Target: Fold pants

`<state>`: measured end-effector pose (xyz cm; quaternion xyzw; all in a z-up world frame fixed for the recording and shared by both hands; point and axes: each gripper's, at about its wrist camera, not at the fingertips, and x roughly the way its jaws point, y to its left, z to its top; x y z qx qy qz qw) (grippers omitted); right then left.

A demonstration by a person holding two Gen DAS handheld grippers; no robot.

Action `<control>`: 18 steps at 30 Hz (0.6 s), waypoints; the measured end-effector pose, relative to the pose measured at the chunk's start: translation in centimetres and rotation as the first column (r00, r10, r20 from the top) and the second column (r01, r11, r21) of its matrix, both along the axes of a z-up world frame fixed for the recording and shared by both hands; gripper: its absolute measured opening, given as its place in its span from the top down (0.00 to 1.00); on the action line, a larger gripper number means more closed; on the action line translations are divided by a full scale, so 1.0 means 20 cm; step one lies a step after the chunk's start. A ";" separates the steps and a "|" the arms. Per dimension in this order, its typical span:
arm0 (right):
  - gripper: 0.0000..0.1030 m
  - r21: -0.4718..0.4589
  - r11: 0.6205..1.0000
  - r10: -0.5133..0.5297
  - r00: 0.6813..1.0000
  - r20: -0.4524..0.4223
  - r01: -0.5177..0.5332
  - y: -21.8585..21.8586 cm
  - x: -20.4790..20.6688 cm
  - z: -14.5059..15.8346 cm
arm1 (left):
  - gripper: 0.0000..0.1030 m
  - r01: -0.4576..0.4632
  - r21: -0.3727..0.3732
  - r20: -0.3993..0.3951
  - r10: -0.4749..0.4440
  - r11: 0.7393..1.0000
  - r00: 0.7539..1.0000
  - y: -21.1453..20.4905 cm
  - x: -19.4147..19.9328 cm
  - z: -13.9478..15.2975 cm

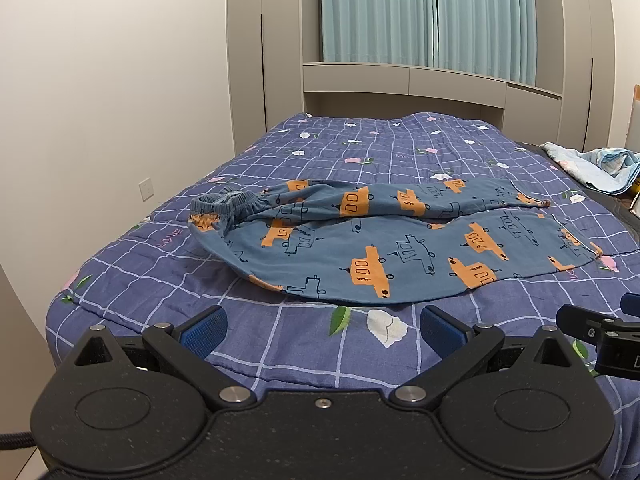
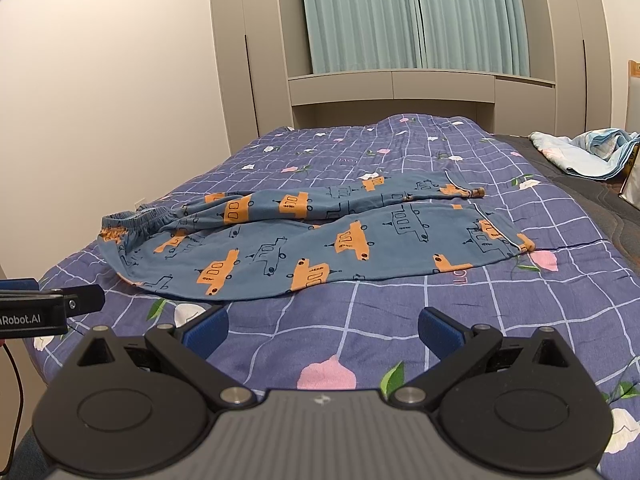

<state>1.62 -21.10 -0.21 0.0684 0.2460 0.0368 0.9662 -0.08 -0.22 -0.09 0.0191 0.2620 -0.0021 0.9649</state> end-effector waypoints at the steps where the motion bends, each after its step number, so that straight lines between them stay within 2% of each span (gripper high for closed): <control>1: 0.00 0.000 1.000 0.000 1.000 0.000 0.000 0.00 0.00 0.00 | 0.01 0.000 0.000 0.000 0.000 1.000 1.000 0.00 0.00 0.00; 15: 0.00 0.000 1.000 0.000 1.000 -0.003 0.000 0.00 0.00 0.00 | 0.01 0.001 0.002 -0.002 -0.001 1.000 1.000 -0.02 -0.01 -0.01; 18: 0.00 0.000 1.000 0.000 1.000 -0.004 0.000 -0.01 -0.02 -0.05 | 0.01 0.002 0.004 -0.005 -0.002 1.000 1.000 -0.03 -0.01 -0.02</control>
